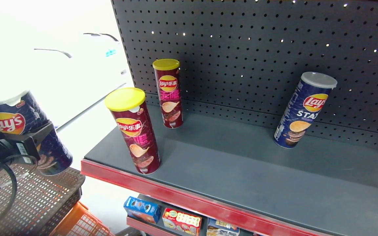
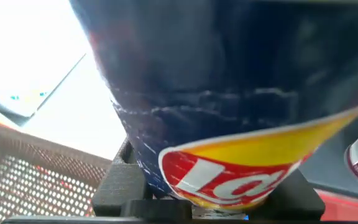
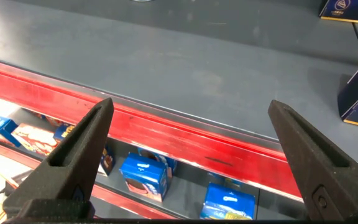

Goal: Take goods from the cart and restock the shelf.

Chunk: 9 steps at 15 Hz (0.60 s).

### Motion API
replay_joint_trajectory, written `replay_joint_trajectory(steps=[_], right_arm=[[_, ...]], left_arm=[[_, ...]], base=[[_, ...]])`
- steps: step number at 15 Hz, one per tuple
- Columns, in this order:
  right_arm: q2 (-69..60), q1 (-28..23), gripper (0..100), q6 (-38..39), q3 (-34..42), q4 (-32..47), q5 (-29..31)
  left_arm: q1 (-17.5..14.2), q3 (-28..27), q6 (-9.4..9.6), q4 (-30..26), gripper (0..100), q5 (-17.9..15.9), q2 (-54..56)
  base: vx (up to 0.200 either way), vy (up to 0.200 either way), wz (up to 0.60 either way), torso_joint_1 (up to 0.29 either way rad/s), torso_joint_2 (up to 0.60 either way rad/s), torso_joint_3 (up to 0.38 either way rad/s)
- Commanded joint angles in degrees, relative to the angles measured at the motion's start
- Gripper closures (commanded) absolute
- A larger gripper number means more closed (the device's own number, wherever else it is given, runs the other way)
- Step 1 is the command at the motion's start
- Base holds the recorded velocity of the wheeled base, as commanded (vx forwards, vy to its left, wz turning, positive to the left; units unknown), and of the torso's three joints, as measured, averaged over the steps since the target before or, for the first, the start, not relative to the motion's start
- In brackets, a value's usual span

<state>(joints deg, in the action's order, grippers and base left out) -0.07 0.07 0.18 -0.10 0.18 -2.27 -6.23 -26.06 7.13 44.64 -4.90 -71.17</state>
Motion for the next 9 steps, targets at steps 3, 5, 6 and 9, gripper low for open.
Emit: replay_joint_trajectory(steps=[3, 5, 6, 9], right_arm=[[0.1, 0.0, 0, 0.0, 0.0, 0.1, 0.0], [0.1, 0.0, 0, 0.0, 0.0, 0.0, 0.0], [0.1, 0.0, 0, 0.0, 0.0, 0.0, 0.0], [0.1, 0.0, 0, 0.0, 0.0, 0.0, 0.0]], left_arm=[[2.6, -0.3, -0.28, -3.8, 100, -0.2, 5.7], [3.6, -0.2, -0.80, -5.6, 100, -0.7, 7.5], [3.1, -0.4, -1.33, -6.3, 100, -3.3, 11.1], [4.1, 1.0, -2.30, -10.2, 100, -9.3, 12.5]], base=[[0.000, 0.000, 0.00, 0.000, 0.00, 0.000], [0.000, 0.000, 0.00, 0.000, 0.00, 0.000], [0.000, 0.000, 0.00, 0.000, 0.00, 0.000], [0.000, 0.000, 0.00, 0.000, 0.00, 0.000]])
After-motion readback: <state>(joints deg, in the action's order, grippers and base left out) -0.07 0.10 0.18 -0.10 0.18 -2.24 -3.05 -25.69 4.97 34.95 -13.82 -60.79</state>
